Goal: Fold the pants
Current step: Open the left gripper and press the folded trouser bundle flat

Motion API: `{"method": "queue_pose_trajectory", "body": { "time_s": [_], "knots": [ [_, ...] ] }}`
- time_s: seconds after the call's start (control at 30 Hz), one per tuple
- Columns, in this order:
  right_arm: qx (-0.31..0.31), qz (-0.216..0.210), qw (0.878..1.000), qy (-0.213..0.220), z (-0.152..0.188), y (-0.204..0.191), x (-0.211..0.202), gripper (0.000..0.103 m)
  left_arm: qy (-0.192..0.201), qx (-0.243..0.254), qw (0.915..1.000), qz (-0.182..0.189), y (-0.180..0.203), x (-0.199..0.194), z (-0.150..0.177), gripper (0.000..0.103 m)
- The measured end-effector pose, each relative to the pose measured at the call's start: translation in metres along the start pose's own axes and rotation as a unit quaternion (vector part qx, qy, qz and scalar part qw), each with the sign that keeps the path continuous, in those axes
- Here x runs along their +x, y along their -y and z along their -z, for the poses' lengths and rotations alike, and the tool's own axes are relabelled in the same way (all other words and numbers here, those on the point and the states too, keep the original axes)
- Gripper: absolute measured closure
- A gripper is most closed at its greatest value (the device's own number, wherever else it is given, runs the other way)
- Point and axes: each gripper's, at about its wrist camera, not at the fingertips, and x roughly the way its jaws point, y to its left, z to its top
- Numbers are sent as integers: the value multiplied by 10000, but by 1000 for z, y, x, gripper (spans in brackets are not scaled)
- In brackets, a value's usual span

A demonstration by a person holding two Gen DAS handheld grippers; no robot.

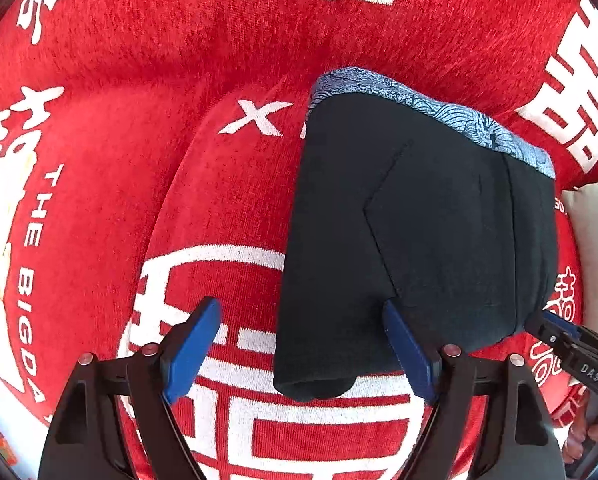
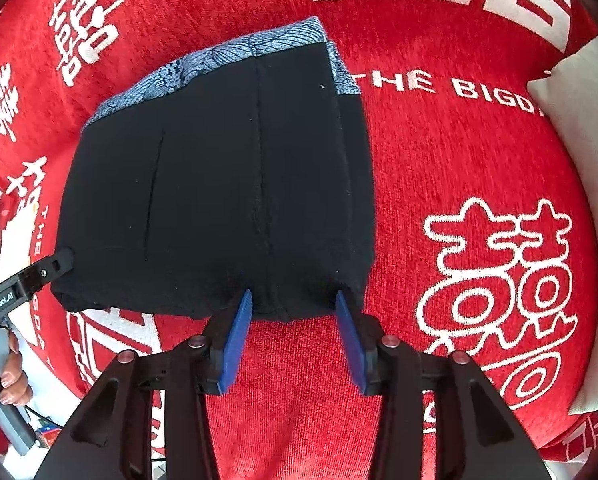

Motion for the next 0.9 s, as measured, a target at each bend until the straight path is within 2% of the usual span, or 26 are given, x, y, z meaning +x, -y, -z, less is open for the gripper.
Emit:
{"method": "queue_pose_trajectory", "body": {
  "time_s": [0.2,0.4,0.7,0.83,0.9],
  "knots": [
    [65,-23,10000,-32,-2,-2,-2,50,-5,20,10000,-26,-5,-3,0,19],
    [128,-42,9999,-29,-6,3,-12,37,-9,101,9999,-138,-3,-10,-1,19],
    [351,-120,9993,50,-9,15,-24,36,-29,210,9995,-230,-2,-15,-3,19],
    [401,-221,9988,162,-4,27,-31,27,-58,218,9995,-226,-1,-17,-4,19],
    [412,-294,9986,174,-3,30,-33,26,-61,254,9994,-213,-1,-19,-5,19]
  ]
}}
